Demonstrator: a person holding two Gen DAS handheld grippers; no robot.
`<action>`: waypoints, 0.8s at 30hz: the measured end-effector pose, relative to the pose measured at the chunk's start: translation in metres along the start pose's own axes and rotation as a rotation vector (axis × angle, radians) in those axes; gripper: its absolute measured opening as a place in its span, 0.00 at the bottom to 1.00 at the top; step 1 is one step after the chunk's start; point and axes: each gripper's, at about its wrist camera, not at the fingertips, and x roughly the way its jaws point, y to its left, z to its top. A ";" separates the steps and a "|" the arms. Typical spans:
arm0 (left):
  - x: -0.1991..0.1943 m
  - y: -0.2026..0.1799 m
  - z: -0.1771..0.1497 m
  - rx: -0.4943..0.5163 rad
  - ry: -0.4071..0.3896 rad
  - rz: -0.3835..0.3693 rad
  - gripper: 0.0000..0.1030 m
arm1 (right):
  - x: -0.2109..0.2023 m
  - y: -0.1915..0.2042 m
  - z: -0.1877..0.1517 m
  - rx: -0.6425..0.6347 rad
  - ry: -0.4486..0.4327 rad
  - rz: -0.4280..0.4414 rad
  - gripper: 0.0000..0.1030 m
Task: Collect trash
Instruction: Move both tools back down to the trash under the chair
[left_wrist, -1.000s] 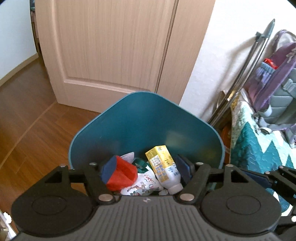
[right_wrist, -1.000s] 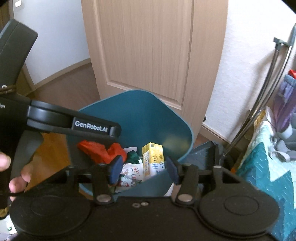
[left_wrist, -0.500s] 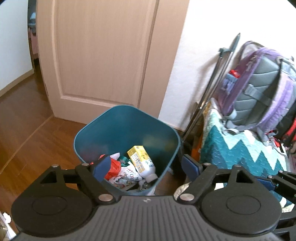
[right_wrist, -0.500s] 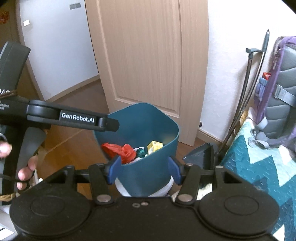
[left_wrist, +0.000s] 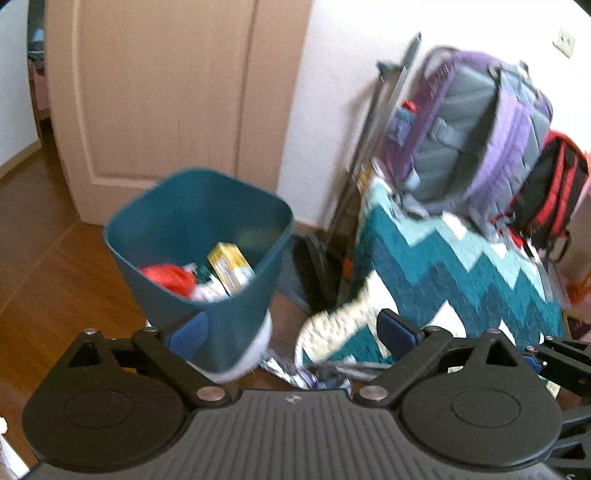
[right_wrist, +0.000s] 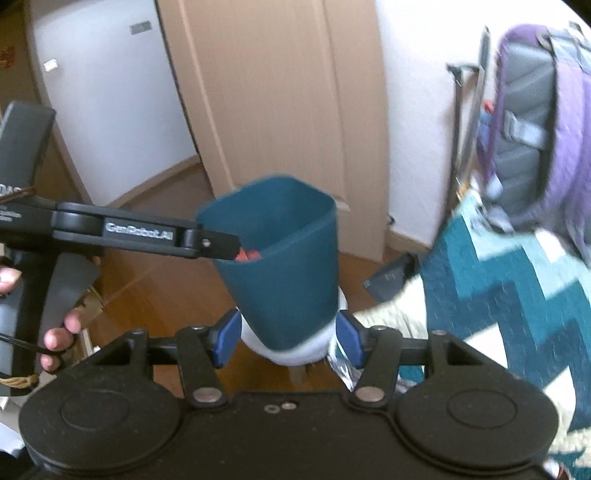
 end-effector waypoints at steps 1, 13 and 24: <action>0.006 -0.004 -0.006 0.005 0.014 -0.001 0.96 | 0.003 -0.006 -0.007 0.013 0.011 -0.008 0.55; 0.115 -0.037 -0.086 0.007 0.270 0.040 0.96 | 0.072 -0.084 -0.115 0.171 0.214 -0.113 0.55; 0.238 -0.070 -0.137 0.067 0.490 0.050 0.96 | 0.146 -0.173 -0.204 0.470 0.411 -0.223 0.55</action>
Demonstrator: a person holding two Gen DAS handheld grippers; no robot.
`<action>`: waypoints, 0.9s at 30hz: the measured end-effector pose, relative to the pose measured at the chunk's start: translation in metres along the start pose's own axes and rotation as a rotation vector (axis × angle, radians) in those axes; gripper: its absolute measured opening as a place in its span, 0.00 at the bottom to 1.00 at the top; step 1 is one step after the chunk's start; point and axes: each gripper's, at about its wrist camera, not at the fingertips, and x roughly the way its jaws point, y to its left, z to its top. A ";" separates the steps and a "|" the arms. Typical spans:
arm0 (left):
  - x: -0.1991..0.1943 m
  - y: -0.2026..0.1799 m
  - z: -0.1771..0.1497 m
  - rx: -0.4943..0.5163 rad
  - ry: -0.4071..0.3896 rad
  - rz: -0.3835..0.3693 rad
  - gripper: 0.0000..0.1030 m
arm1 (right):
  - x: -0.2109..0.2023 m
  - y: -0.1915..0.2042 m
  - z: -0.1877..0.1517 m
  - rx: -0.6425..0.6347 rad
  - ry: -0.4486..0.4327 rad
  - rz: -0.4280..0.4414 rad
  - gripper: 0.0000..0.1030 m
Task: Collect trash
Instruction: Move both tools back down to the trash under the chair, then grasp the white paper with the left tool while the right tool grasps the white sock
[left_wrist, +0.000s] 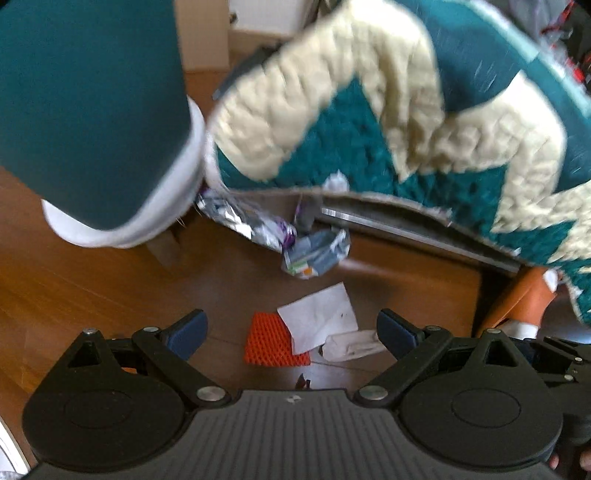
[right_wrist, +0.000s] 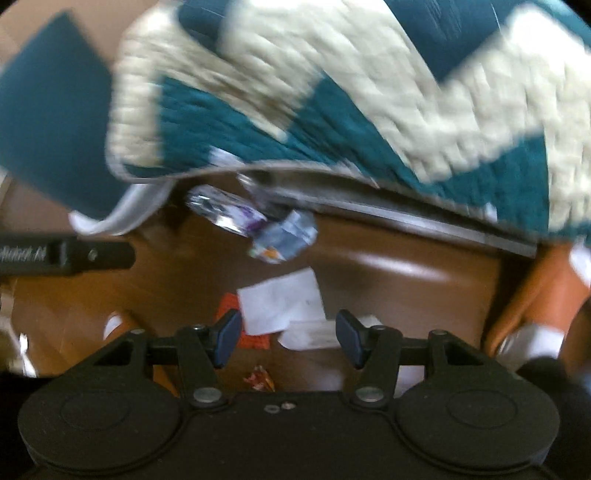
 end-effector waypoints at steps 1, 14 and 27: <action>0.009 -0.002 0.002 0.004 0.015 -0.001 0.96 | 0.011 -0.007 0.000 0.038 0.020 0.000 0.55; 0.151 -0.031 0.001 0.242 0.197 -0.026 0.96 | 0.146 -0.083 -0.012 0.380 0.235 -0.089 0.55; 0.247 -0.046 -0.013 0.476 0.292 -0.042 0.96 | 0.208 -0.120 -0.023 0.680 0.285 -0.099 0.55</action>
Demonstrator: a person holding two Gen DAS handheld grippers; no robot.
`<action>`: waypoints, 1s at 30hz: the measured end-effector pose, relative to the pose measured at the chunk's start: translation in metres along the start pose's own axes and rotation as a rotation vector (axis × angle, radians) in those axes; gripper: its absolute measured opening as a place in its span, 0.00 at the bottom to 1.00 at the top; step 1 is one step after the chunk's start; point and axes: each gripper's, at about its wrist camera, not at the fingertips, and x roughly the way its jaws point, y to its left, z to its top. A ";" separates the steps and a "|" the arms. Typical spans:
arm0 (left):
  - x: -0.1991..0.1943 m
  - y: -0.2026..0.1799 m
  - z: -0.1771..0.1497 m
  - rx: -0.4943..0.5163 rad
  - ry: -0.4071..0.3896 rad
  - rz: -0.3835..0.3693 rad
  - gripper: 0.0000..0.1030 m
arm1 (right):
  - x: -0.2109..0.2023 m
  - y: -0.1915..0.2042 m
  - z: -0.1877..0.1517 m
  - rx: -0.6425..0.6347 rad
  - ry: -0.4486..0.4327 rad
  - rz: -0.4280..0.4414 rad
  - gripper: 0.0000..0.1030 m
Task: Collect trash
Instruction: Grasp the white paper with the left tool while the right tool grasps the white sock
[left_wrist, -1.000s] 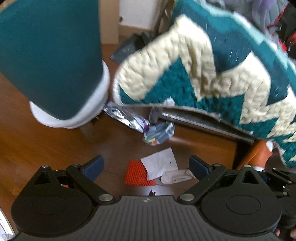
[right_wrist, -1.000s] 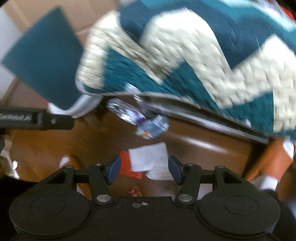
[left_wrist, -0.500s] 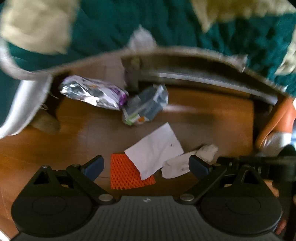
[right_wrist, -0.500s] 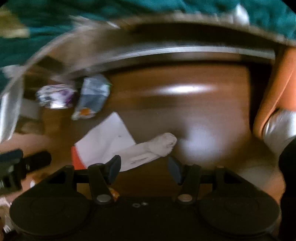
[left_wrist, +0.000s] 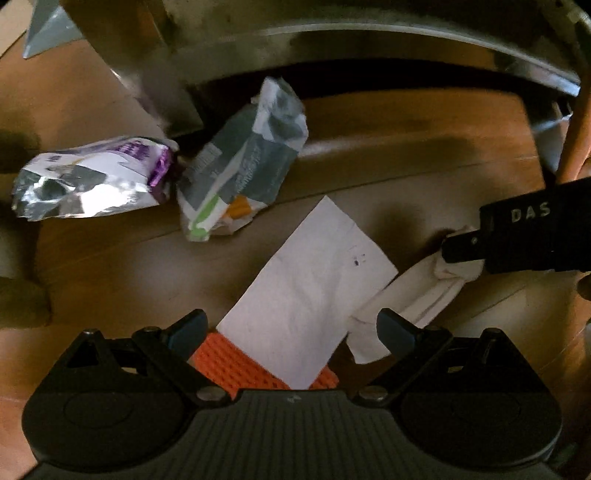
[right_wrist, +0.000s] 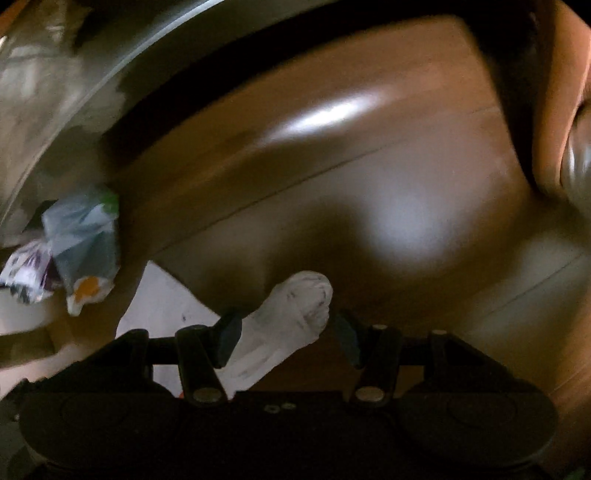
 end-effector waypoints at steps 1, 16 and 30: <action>0.005 0.001 0.001 -0.004 0.002 -0.004 0.96 | 0.002 0.000 0.000 0.001 -0.001 -0.006 0.54; 0.036 0.001 0.006 -0.079 0.034 -0.046 0.50 | 0.020 0.008 0.001 0.012 -0.015 0.003 0.49; 0.022 0.006 0.005 -0.155 0.013 -0.078 0.09 | 0.007 0.030 -0.005 -0.073 -0.087 -0.024 0.17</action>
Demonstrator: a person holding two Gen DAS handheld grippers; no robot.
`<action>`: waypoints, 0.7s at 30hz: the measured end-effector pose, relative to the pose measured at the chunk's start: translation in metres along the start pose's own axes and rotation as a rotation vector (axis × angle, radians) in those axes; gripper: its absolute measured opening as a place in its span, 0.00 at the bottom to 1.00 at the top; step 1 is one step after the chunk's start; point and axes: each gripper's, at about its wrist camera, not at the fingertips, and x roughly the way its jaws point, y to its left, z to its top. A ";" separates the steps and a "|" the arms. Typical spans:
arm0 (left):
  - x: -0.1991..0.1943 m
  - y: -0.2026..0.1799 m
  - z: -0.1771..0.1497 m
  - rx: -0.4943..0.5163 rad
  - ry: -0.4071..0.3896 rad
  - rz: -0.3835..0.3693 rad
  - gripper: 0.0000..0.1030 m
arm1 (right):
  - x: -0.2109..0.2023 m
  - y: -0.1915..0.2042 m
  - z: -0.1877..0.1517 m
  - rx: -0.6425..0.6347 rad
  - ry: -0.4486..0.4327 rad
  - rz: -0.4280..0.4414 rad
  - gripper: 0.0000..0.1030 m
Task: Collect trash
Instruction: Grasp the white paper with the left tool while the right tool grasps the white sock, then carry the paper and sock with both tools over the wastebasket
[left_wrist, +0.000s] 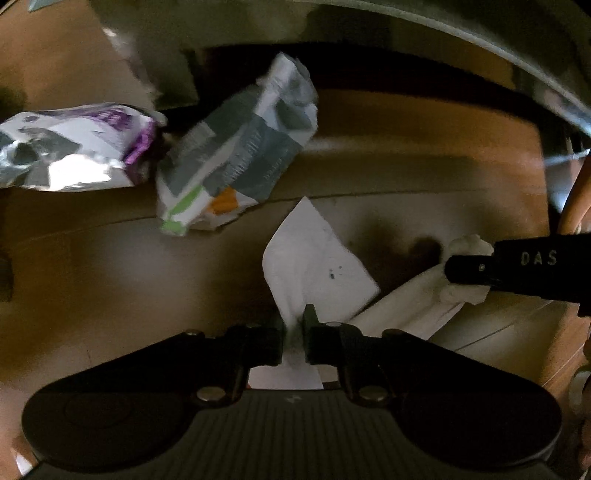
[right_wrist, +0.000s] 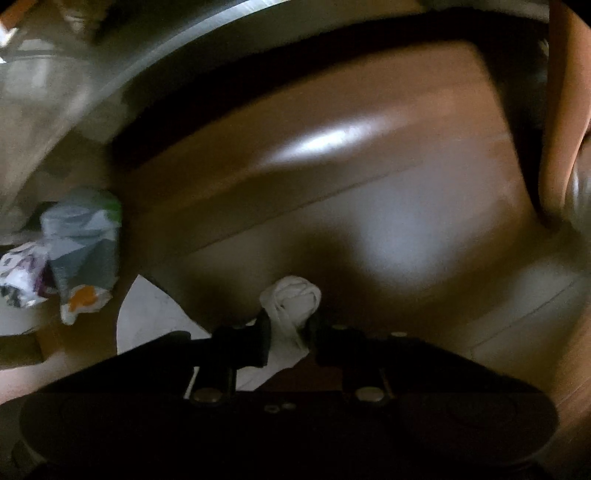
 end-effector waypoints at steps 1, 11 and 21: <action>-0.007 0.002 -0.001 -0.017 -0.004 -0.004 0.09 | -0.006 0.004 -0.001 -0.019 -0.014 -0.003 0.17; -0.107 0.004 -0.021 -0.127 -0.088 0.001 0.10 | -0.098 0.023 -0.022 -0.126 -0.121 0.041 0.17; -0.238 0.003 -0.076 -0.191 -0.250 0.018 0.10 | -0.205 0.046 -0.069 -0.407 -0.259 0.087 0.17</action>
